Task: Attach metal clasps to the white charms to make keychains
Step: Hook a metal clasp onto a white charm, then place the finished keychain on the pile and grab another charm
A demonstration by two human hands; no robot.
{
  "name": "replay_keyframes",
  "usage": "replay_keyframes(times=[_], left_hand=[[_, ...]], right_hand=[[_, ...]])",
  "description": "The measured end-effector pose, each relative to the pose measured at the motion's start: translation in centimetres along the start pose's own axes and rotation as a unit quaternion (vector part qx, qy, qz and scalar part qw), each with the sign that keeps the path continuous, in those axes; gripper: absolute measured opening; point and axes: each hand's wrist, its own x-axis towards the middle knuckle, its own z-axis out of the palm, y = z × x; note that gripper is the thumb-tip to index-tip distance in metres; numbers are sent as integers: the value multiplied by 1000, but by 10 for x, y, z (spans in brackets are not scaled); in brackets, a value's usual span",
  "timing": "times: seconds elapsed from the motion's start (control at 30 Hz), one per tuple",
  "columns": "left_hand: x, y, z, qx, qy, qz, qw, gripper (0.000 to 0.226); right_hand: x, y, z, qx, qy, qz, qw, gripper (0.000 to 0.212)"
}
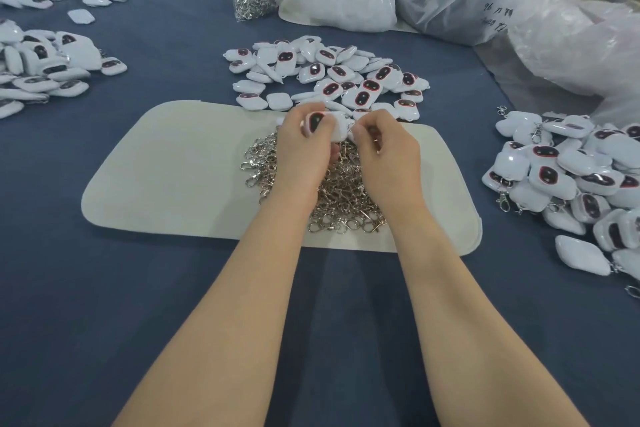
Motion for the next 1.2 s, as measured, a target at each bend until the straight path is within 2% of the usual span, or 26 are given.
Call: replay_keyframes(times=[0.07,0.1,0.17,0.3,0.37,0.57,0.63,0.7,0.77,0.8,0.9,0.93,0.97,1.0,1.1,1.17,1.2], left_hand=[[-4,-1,1,127,-6,144,981,18],[-7,-1,1,162,-15,186,969,20],[-8,-3,2,194,-22,213,957,20],[-4,-4,2,159,-6,154,975,19],[-2,-3,1,136,-1,124,983,22],[-5,-4,2,154,-41,116,980,37],[-6,-4,4,155,-36,103,982,40],[-6,-3,6,152,-34,93,983,36],[-7,-3,7,146,-36,91,984,24],[-7,-3,7,146,-35,92,984,18],[-7,-3,5,150,-31,92,984,12],[-7,-3,6,153,-31,92,984,12],[-7,-2,6,155,-31,92,983,12],[-7,-2,7,158,-30,93,983,12],[-9,-2,7,170,-33,95,980,11],[-9,-1,7,169,-31,95,981,11],[-9,-1,6,166,-28,95,981,11]], right_hand=[[0,3,0,-17,-9,-3,1000,9],[0,4,0,-24,-10,-5,1000,9],[0,5,1,-28,-10,1,1000,10],[0,4,4,20,-4,59,998,10],[1,1,4,51,-6,88,995,17],[2,-6,-3,118,-90,119,982,15],[5,-5,-7,132,-62,160,976,13],[6,-1,-10,152,19,207,966,12],[9,2,-15,215,144,235,937,10],[12,4,-20,273,214,239,907,11],[23,10,-46,473,380,224,763,15],[25,14,-55,507,411,214,727,16],[25,17,-63,510,426,210,717,23],[24,20,-68,496,417,210,732,32],[18,20,-64,423,294,207,832,52],[16,14,-51,287,233,208,905,53],[15,11,-46,170,201,205,943,49]])
